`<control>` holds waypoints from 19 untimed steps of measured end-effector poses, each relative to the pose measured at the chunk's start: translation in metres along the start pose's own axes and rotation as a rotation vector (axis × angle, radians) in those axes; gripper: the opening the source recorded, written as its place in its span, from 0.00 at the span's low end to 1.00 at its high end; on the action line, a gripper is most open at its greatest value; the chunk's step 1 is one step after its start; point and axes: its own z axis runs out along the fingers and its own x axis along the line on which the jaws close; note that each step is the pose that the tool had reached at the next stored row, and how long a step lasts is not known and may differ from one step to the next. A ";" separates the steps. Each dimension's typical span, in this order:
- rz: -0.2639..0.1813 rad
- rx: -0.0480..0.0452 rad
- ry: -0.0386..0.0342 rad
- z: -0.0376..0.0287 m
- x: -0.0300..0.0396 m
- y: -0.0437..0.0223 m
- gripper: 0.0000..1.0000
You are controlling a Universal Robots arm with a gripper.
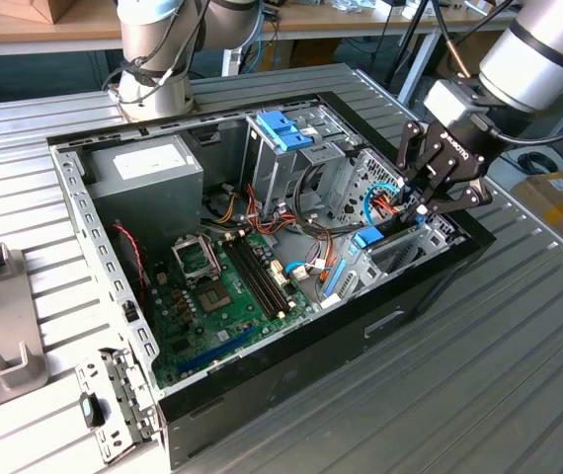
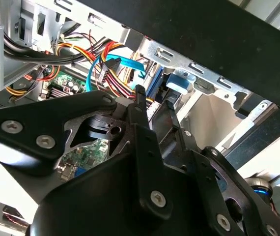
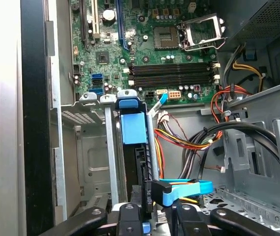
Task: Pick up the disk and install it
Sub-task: 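Insert the first disk wire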
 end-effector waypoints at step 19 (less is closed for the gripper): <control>-0.003 0.0375 -0.0035 0.0011 0.0005 0.0053 0.33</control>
